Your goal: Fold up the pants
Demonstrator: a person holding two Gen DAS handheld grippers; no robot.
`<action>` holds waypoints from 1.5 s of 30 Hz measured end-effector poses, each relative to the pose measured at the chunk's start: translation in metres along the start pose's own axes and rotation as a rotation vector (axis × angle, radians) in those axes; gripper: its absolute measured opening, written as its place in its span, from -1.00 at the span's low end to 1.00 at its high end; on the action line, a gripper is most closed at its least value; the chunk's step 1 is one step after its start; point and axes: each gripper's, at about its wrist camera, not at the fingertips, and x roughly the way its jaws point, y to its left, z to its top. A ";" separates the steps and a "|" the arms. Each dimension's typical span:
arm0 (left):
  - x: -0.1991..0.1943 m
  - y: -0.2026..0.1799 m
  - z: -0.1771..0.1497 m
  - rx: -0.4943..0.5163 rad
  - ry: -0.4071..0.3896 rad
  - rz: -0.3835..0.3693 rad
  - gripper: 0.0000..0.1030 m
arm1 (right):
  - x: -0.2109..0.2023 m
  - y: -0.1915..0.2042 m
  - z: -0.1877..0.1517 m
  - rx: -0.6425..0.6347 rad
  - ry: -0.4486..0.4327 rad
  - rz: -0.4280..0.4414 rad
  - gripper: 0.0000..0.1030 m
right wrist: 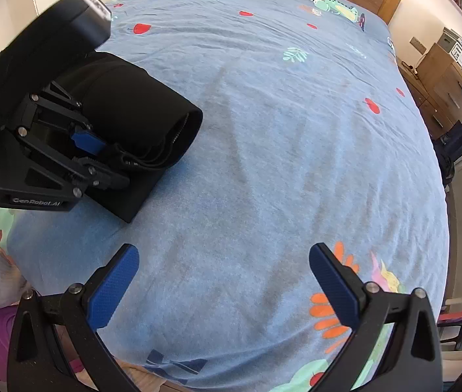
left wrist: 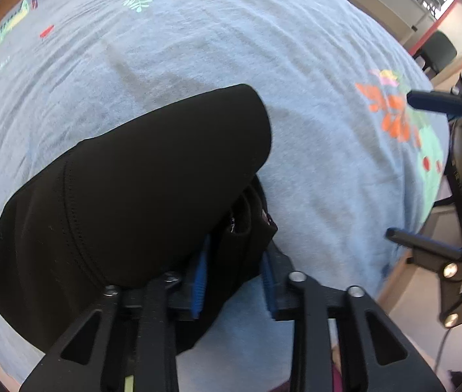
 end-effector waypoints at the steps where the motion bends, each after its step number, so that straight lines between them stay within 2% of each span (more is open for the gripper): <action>1: -0.004 -0.001 0.000 -0.001 -0.005 -0.003 -0.38 | -0.001 0.000 0.001 0.001 -0.001 0.000 1.00; 4: -0.022 -0.005 -0.002 0.015 -0.039 -0.009 -0.13 | -0.006 -0.002 0.005 0.004 -0.009 -0.004 1.00; 7: -0.051 -0.002 -0.005 0.000 -0.090 -0.048 0.09 | -0.016 -0.001 0.015 0.003 -0.027 -0.013 1.00; 9: -0.074 0.002 -0.007 -0.004 -0.136 -0.048 0.51 | -0.023 0.002 0.025 -0.001 -0.046 -0.018 1.00; 11: -0.096 0.014 -0.009 -0.020 -0.182 -0.034 0.75 | -0.028 0.005 0.036 -0.003 -0.062 -0.018 1.00; 12: -0.105 0.022 -0.010 -0.034 -0.200 -0.007 0.79 | -0.030 0.008 0.042 -0.003 -0.068 -0.017 1.00; 15: -0.114 0.058 -0.019 -0.072 -0.205 0.102 0.79 | -0.029 0.019 0.060 -0.005 -0.086 -0.004 1.00; 17: -0.104 0.088 -0.026 -0.108 -0.161 0.154 0.79 | -0.025 0.030 0.075 -0.006 -0.099 0.000 1.00; 20: -0.091 0.123 -0.036 -0.149 -0.114 0.193 0.79 | -0.014 0.043 0.092 0.020 -0.093 0.017 1.00; 22: -0.082 0.141 -0.041 -0.167 -0.088 0.205 0.79 | 0.002 0.051 0.104 0.049 -0.049 0.034 1.00; 24: -0.072 0.154 -0.042 -0.187 -0.074 0.200 0.79 | 0.017 0.060 0.110 0.067 -0.011 0.044 1.00; 29: -0.049 0.170 -0.041 -0.187 -0.048 0.197 0.80 | 0.060 0.070 0.106 0.099 0.093 0.003 1.00; 32: -0.033 0.184 -0.039 -0.221 -0.029 0.193 0.98 | 0.086 0.070 0.092 0.080 0.167 -0.032 1.00; 35: -0.025 0.199 -0.043 -0.262 -0.016 0.134 0.98 | 0.090 0.057 0.081 0.142 0.165 0.020 1.00; 40: -0.017 0.214 -0.050 -0.308 -0.021 0.044 0.98 | 0.095 0.042 0.070 0.183 0.177 0.056 1.00; 42: -0.028 0.214 -0.052 -0.309 -0.031 0.038 0.98 | 0.089 0.038 0.072 0.210 0.179 0.083 1.00; 45: -0.061 0.209 -0.058 -0.286 -0.092 0.049 0.98 | 0.072 0.034 0.077 0.224 0.150 0.085 1.00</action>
